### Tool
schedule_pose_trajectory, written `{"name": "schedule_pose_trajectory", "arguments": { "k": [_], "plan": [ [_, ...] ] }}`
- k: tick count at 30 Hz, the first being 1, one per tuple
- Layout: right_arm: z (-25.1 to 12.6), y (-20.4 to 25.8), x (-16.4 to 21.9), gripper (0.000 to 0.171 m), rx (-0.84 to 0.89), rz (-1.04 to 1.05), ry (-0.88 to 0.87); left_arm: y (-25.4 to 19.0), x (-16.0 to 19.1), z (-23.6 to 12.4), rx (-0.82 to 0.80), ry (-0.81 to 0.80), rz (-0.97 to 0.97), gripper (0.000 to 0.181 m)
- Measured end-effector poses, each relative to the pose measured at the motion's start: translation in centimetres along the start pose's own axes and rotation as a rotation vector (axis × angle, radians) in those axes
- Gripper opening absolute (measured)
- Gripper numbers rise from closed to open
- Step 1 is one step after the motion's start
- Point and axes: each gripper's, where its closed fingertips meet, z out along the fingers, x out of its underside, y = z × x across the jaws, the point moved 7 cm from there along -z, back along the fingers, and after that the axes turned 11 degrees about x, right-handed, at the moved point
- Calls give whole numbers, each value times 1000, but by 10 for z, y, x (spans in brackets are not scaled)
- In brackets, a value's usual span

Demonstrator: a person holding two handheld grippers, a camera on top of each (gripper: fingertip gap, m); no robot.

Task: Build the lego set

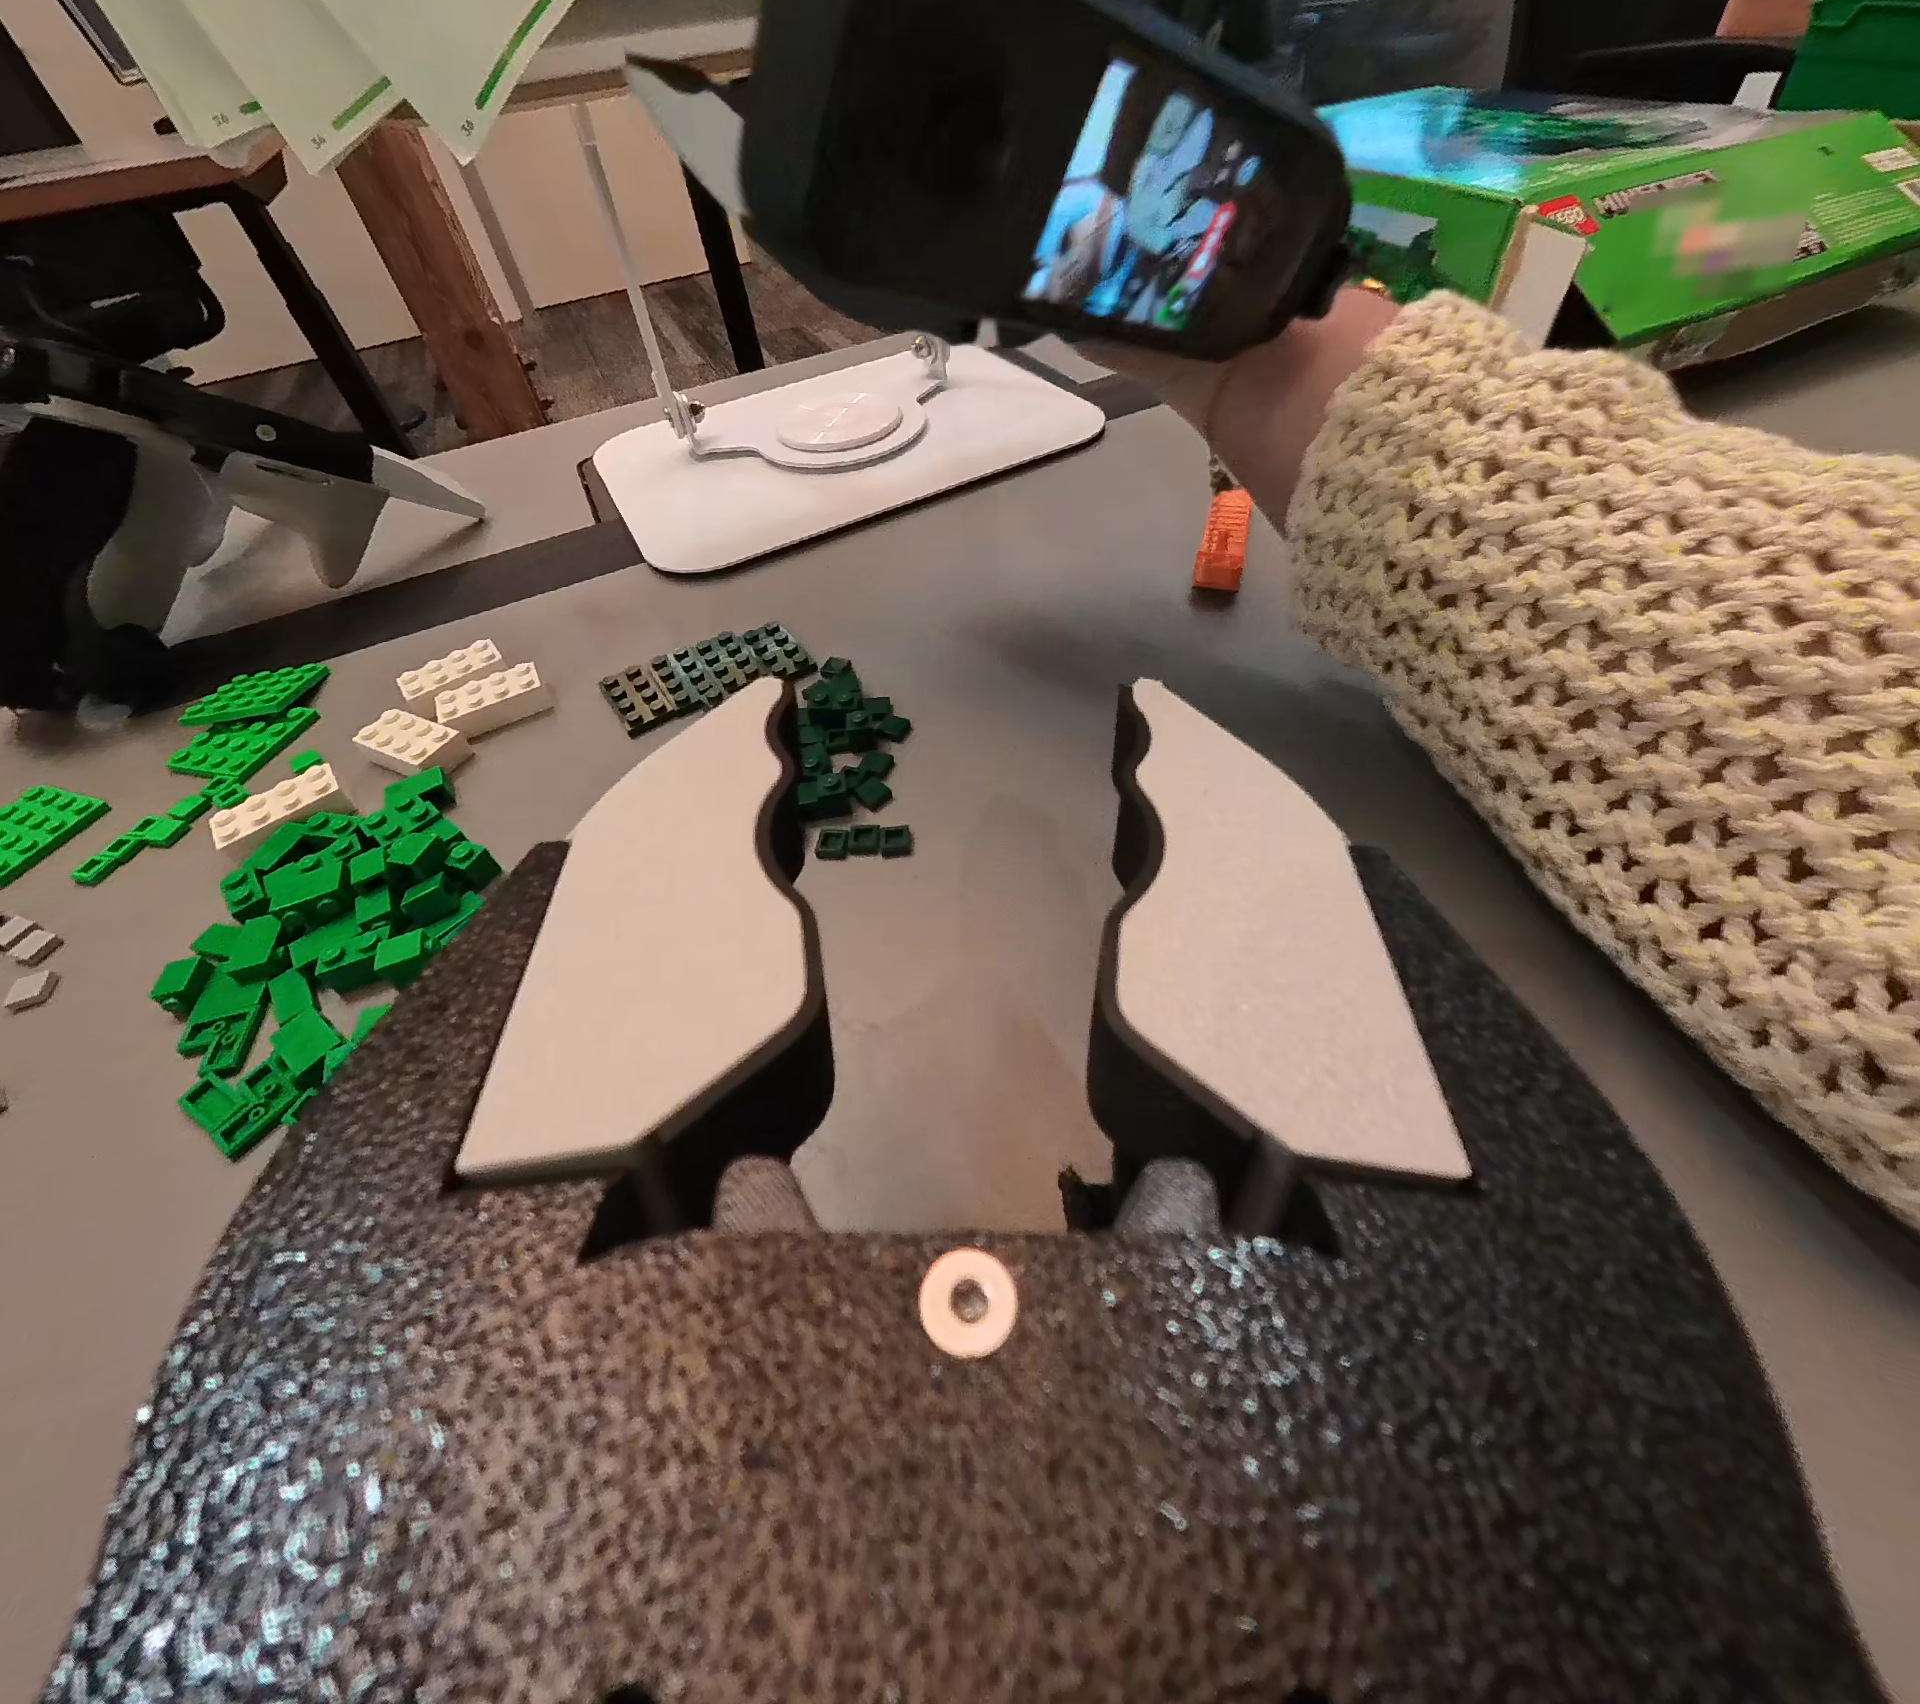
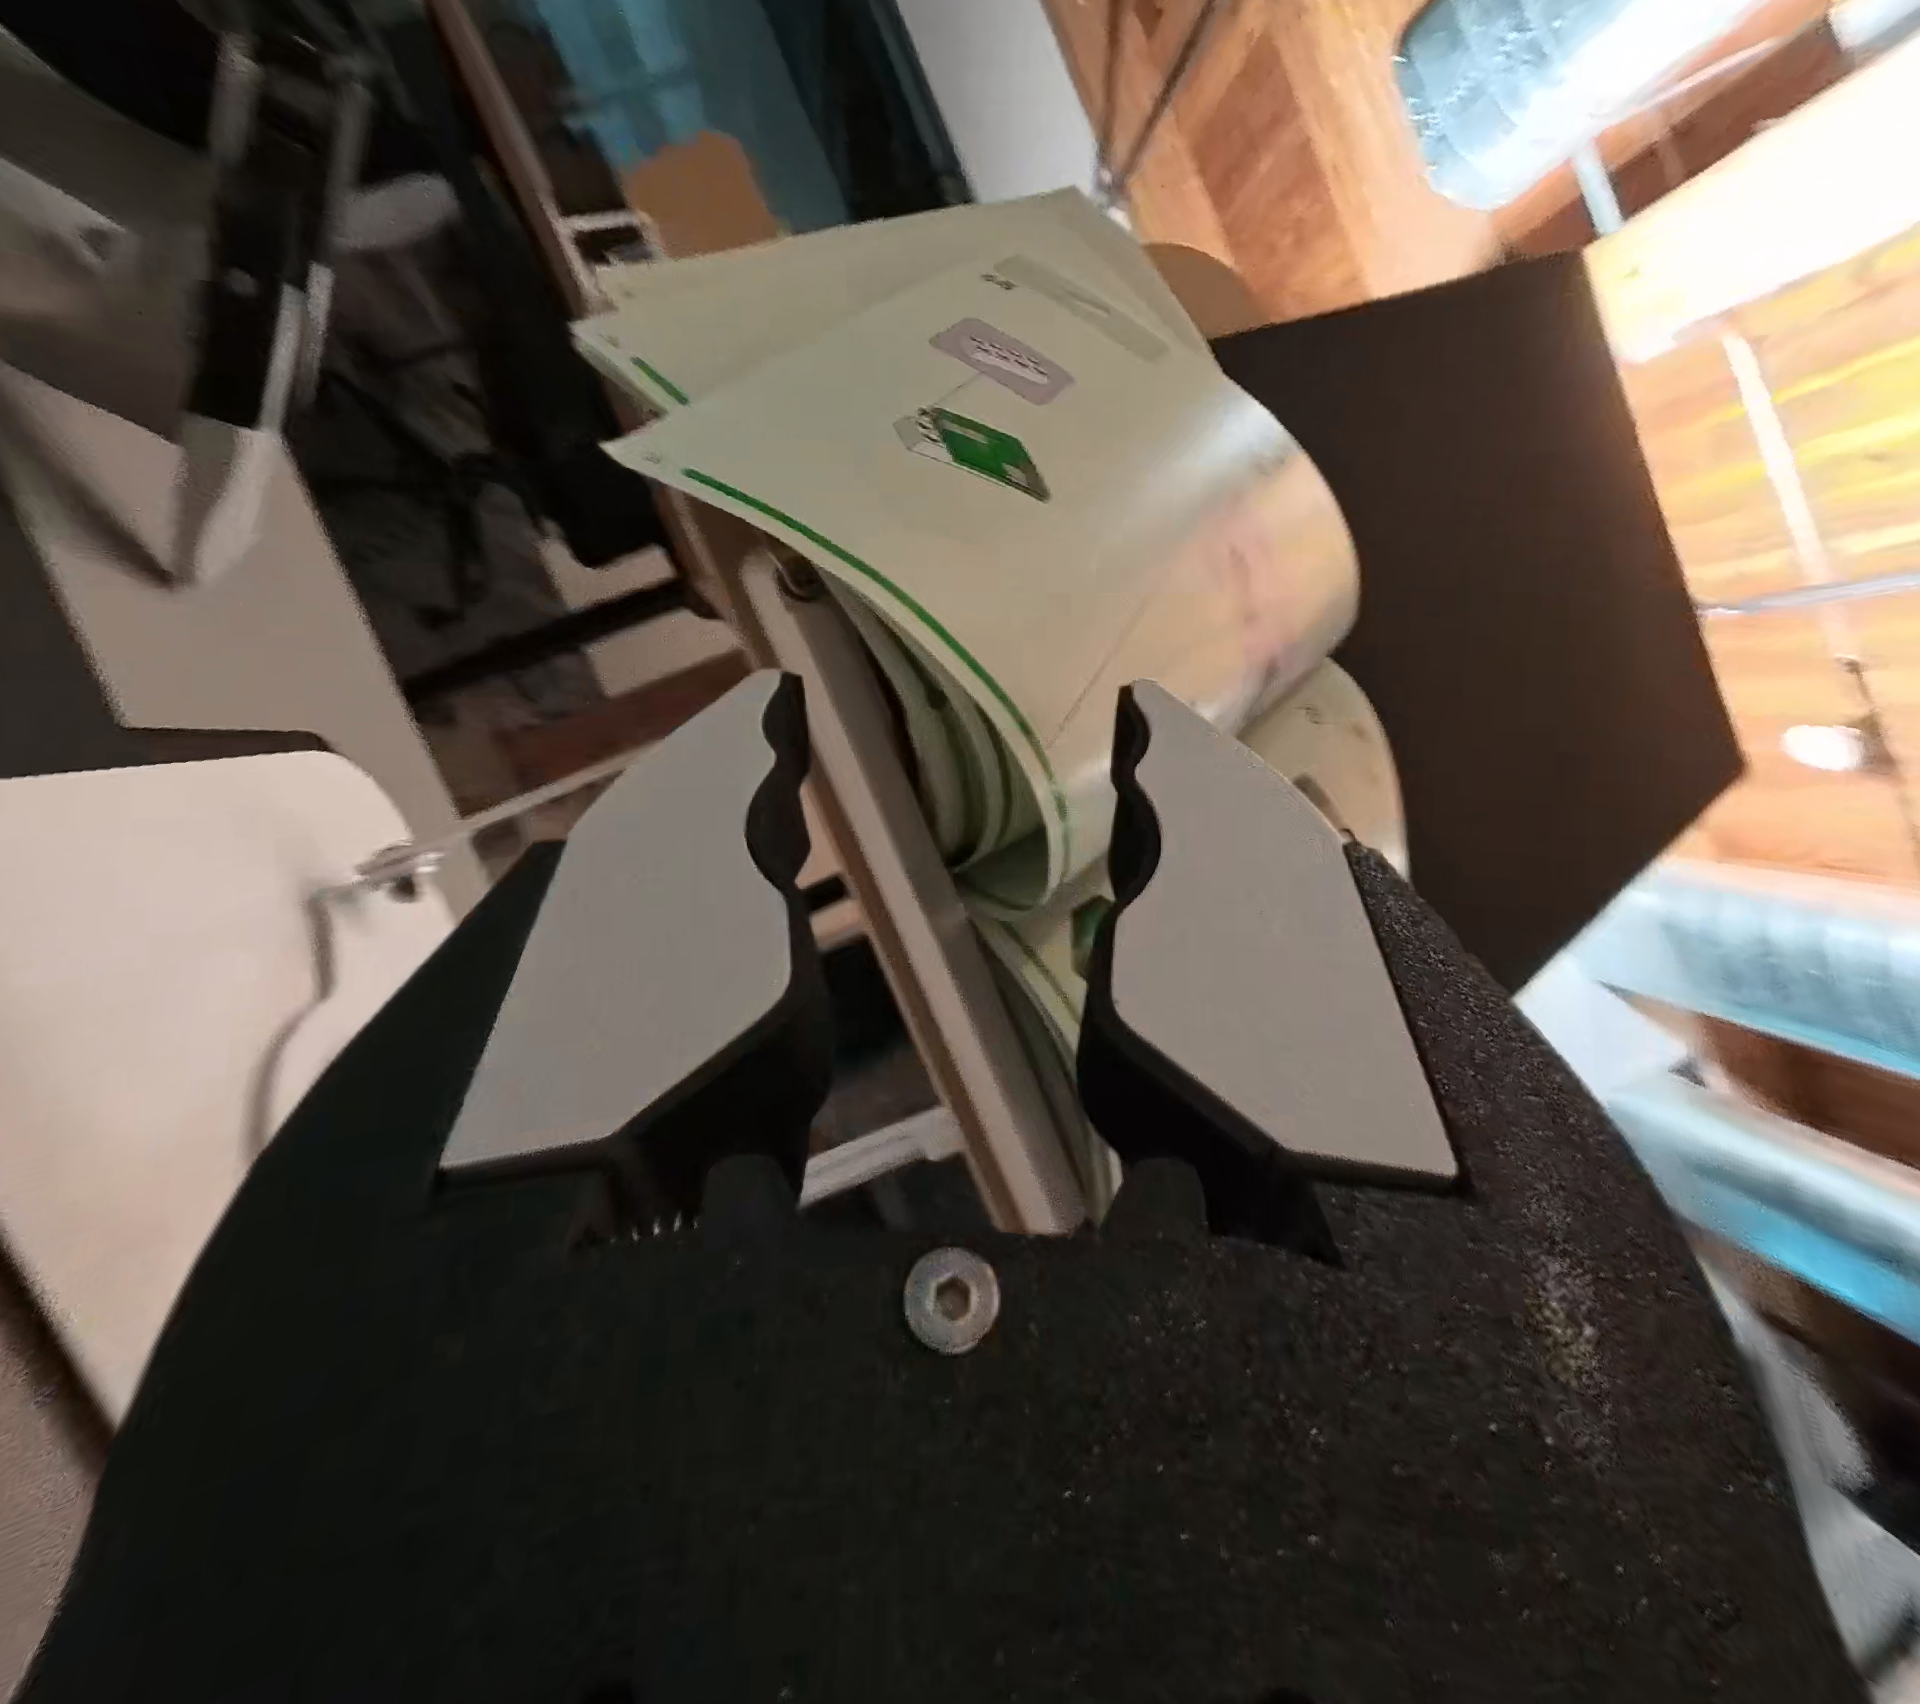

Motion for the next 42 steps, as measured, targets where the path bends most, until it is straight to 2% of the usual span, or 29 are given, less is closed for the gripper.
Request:
{"name": "schedule_pose_trajectory", "arguments": {
  "k": [2, 4, 8, 14, 17, 22, 26, 42],
  "plan": [
    [4, -2, 0, 52, 77, -52, 41, 0, 0, 0, 0, 0, -1, 57],
    [7, -8, 0, 45, 125, -12, 84, 1, 0, 0, 0, -1, -4, 57],
    [7, -32, 4, 36, 211, 264, 128, 1, 0, 0, 1, -1, -12, 57],
    [-3, -56, 23, 27, 248, 687, 106, 0, 1, 1, 10, 2, -19, 58],
    [-7, -63, 33, 24, 279, 823, 93, 0, 1, 1, 11, 2, -22, 58],
    [-10, -64, 40, 24, 285, 886, 87, 0, 1, 1, 14, 5, -28, 57],
    [-10, -56, 43, 11, 267, 872, 118, 0, 1, 1, 13, 7, -28, 57],
    [-28, -34, 67, 10, 207, 946, 224, -1, 1, 2, 19, 4, -23, 57]
  ]
}}
